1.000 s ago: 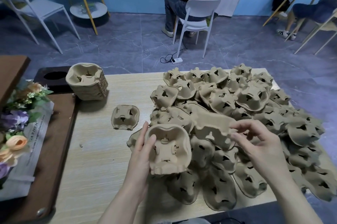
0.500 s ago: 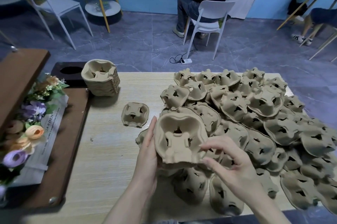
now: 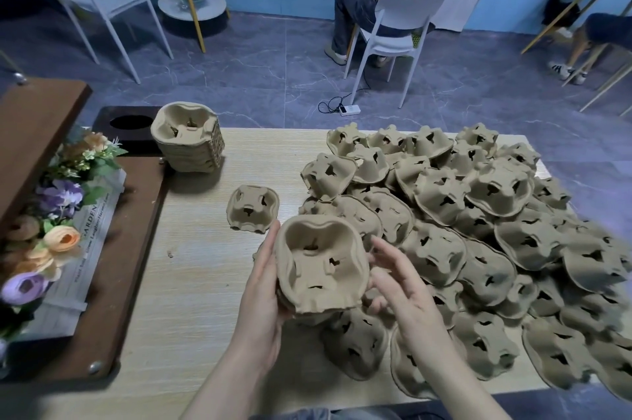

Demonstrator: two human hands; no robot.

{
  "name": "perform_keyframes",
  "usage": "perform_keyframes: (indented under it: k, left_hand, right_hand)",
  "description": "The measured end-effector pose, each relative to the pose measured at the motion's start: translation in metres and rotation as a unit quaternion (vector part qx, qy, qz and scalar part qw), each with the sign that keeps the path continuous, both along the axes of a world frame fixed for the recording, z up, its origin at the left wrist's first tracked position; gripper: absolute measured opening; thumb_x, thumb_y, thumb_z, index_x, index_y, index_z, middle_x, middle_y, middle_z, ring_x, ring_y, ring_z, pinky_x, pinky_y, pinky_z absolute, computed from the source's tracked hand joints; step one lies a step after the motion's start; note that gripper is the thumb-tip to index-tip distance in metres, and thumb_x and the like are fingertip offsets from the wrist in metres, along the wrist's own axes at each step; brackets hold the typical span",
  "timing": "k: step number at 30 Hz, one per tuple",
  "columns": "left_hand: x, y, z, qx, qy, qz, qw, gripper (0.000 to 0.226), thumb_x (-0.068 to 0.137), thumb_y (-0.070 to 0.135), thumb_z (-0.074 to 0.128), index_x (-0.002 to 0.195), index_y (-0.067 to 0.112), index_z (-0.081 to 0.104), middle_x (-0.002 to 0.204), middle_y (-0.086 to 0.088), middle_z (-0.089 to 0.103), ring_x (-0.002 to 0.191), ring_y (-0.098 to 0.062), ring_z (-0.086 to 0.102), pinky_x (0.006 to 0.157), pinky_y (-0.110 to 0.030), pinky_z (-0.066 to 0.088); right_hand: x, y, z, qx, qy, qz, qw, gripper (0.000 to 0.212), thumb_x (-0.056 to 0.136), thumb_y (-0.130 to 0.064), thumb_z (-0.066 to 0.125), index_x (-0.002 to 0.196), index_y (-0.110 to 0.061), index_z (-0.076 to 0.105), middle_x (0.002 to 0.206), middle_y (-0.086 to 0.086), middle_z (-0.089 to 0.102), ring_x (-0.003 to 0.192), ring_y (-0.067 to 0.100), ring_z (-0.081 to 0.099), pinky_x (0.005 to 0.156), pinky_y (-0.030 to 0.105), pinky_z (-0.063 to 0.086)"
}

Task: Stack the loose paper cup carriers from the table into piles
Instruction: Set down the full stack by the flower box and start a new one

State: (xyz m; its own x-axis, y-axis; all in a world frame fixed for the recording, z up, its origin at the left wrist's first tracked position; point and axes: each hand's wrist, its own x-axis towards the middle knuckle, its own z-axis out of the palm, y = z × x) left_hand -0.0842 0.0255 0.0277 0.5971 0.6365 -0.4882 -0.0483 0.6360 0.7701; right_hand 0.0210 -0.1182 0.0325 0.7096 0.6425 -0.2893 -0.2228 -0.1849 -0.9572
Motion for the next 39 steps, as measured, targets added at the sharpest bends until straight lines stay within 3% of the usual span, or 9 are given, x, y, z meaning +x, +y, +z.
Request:
perform_keyframes:
  k: [6,9,12,15,17,20,22,26,39]
  left_hand:
    - [-0.011,0.002,0.002,0.017,-0.019,-0.045,0.999,0.037,0.095,0.05,0.039,0.127,0.043,0.058,0.117,0.016,0.07,0.105,-0.003,0.068,0.071,-0.023,0.056]
    - [-0.02,0.008,-0.004,0.072,-0.007,-0.047,0.996,0.042,0.083,0.039,0.068,0.124,0.039,0.061,0.121,0.014,0.068,0.107,-0.008,0.067,0.066,-0.024,0.056]
    - [-0.028,0.013,-0.009,0.087,-0.008,-0.041,0.995,0.053,0.072,0.03,0.069,0.124,0.037,0.061,0.12,0.015,0.069,0.103,-0.009,0.069,0.063,-0.026,0.057]
    - [-0.031,0.017,-0.01,0.066,-0.016,-0.019,0.998,0.053,0.072,0.03,0.067,0.124,0.042,0.061,0.118,0.016,0.069,0.099,-0.008,0.07,0.058,-0.024,0.055]
    - [-0.034,0.02,-0.011,0.056,-0.016,-0.009,0.998,0.051,0.074,0.031,0.065,0.123,0.043,0.062,0.119,0.014,0.069,0.097,-0.008,0.07,0.056,-0.024,0.054]
    - [-0.037,0.025,-0.01,0.055,-0.006,-0.001,0.998,0.048,0.074,0.031,0.066,0.12,0.046,0.063,0.117,0.015,0.07,0.094,-0.007,0.07,0.052,-0.024,0.052]
    - [-0.039,0.027,-0.009,0.057,-0.002,0.006,0.998,0.049,0.074,0.025,0.073,0.117,0.046,0.065,0.115,0.015,0.07,0.091,-0.007,0.07,0.05,-0.024,0.051]
    - [-0.041,0.027,-0.007,0.061,-0.004,0.014,0.998,0.048,0.076,0.022,0.072,0.119,0.041,0.065,0.114,0.015,0.071,0.093,-0.006,0.07,0.055,-0.024,0.053]
    - [-0.04,0.031,-0.009,0.054,0.01,0.016,0.998,0.046,0.077,0.026,0.064,0.12,0.041,0.063,0.115,0.015,0.071,0.1,-0.01,0.069,0.06,-0.024,0.052]
  right_hand:
    - [-0.001,0.01,-0.003,0.013,0.048,0.011,0.999,0.036,0.084,-0.012,0.07,0.119,-0.014,0.063,0.096,0.01,0.071,0.065,0.006,0.058,0.051,0.019,0.047]
    - [0.001,0.014,-0.001,0.003,0.054,0.012,0.998,0.032,0.09,0.003,0.061,0.119,-0.011,0.062,0.096,0.014,0.069,0.06,0.003,0.057,0.052,0.016,0.045]
    - [0.0,0.021,0.002,-0.001,0.068,0.034,0.997,0.032,0.09,0.006,0.058,0.119,-0.007,0.061,0.092,0.011,0.068,0.055,0.0,0.057,0.052,0.012,0.045]
    - [0.007,0.031,0.009,-0.015,0.046,0.063,0.997,0.028,0.09,-0.001,0.061,0.116,-0.011,0.064,0.091,0.002,0.07,0.06,0.0,0.061,0.053,0.013,0.048]
    - [0.026,0.038,0.006,-0.075,-0.077,0.071,0.992,0.028,0.088,-0.013,0.067,0.115,-0.02,0.065,0.101,-0.003,0.07,0.072,0.008,0.065,0.06,0.021,0.054]
    - [0.071,0.053,-0.004,-0.177,-0.313,0.083,0.929,0.043,0.081,-0.025,0.076,0.122,-0.025,0.062,0.117,-0.003,0.061,0.076,0.005,0.057,0.076,0.022,0.05]
    - [0.095,0.066,-0.009,-0.235,-0.367,0.123,0.892,0.057,0.079,-0.032,0.078,0.131,-0.026,0.056,0.123,-0.003,0.057,0.079,-0.001,0.052,0.082,0.026,0.046]
    - [0.118,0.085,-0.011,-0.321,-0.321,0.2,0.868,0.073,0.076,-0.04,0.08,0.14,-0.029,0.047,0.133,-0.002,0.057,0.12,0.011,0.053,0.088,0.024,0.038]
    - [0.129,0.079,-0.024,-0.317,-0.274,0.227,0.879,0.097,0.051,-0.058,0.088,0.137,-0.032,0.051,0.126,-0.006,0.056,0.118,0.01,0.053,0.103,0.034,0.043]
